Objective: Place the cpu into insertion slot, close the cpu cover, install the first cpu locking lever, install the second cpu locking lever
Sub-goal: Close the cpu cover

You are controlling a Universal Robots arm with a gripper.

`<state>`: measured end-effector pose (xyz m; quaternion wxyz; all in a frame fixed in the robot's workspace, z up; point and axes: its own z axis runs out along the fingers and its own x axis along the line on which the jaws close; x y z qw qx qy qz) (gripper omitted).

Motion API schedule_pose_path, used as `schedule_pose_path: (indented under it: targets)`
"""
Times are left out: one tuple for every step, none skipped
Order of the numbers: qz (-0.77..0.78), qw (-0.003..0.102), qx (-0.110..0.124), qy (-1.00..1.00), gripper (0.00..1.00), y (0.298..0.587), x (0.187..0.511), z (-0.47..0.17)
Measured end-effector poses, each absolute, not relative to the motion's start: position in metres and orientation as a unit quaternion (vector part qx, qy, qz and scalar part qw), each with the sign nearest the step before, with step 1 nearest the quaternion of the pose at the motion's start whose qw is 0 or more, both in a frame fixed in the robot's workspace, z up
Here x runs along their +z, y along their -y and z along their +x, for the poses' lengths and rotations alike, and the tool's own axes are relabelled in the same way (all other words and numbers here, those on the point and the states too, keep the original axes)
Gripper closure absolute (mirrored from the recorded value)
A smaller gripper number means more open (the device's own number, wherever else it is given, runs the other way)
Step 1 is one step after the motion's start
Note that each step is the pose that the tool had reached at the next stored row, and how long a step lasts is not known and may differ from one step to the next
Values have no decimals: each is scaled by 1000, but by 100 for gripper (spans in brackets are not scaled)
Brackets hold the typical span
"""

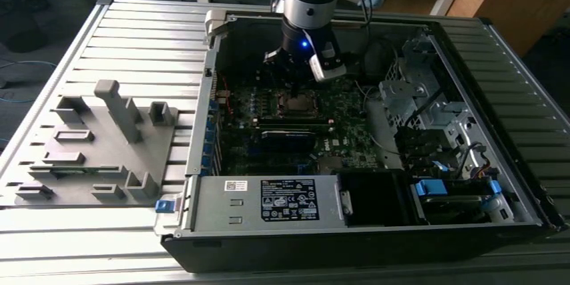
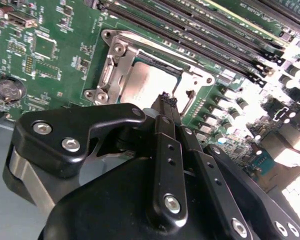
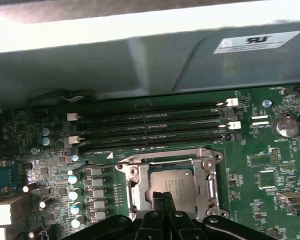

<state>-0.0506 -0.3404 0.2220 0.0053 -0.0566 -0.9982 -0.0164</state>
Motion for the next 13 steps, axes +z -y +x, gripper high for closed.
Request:
schedule_pose_path:
  targets:
    - [-57, 5, -16, 998, 89, 340, 222, -52]
    - [-57, 5, -16, 998, 89, 340, 221, -53]
    - [-57, 5, -16, 998, 89, 340, 221, -54]
    - [-57, 5, -17, 998, 89, 340, 220, -54]
    - [-57, 5, -17, 998, 89, 340, 219, -55]
    - [-57, 5, -16, 998, 89, 340, 218, -55]
    - [-57, 5, -16, 998, 89, 340, 217, -56]
    - [-57, 5, -16, 998, 89, 340, 216, -56]
    - [-57, 5, -17, 998, 89, 340, 215, -57]
    - [-57, 5, -16, 998, 89, 340, 215, -58]
    - [-57, 5, -16, 998, 89, 340, 214, -59]
    - [-57, 5, -16, 998, 89, 340, 214, -60]
    - [-57, 5, -16, 998, 89, 340, 213, -61]
